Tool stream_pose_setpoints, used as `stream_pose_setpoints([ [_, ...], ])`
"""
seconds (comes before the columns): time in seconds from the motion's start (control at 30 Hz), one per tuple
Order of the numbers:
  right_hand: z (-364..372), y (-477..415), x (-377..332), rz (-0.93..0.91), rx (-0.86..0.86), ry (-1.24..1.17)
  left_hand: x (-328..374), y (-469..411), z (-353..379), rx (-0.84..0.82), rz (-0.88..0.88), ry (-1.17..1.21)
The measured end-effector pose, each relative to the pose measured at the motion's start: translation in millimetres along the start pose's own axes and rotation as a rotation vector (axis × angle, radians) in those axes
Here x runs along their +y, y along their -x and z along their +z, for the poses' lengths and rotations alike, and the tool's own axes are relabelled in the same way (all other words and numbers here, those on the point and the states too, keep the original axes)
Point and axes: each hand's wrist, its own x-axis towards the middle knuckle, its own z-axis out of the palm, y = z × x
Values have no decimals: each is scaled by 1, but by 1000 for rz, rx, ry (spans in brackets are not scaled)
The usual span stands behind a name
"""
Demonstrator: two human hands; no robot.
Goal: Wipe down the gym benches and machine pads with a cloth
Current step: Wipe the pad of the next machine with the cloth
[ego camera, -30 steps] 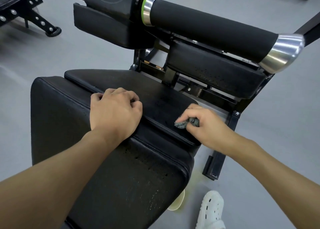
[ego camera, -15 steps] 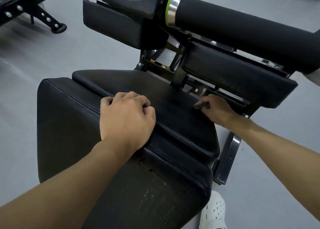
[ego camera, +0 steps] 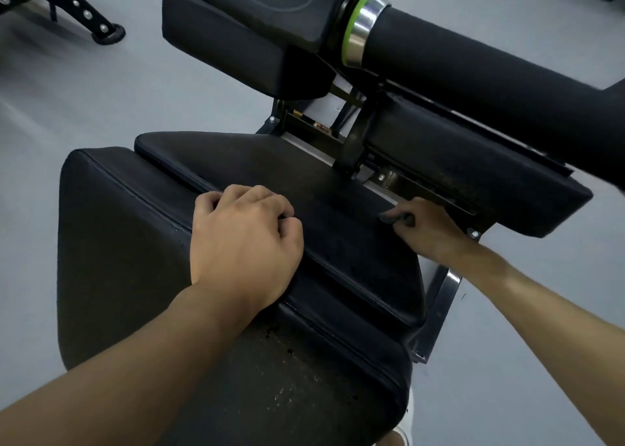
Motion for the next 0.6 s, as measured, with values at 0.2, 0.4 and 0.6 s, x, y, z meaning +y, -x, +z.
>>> stream_pose_setpoints([
  [0.2, -7, 99, -59, -358, -104, -263, 2, 1, 0, 34, -20, 28],
  [0.4, 16, 24, -52, -265, -15, -161, 1, 7, -4, 94, -47, 98],
  [0.6, 38, -83, -17, 13, 96, -5, 0, 8, -4, 132, -20, 118],
])
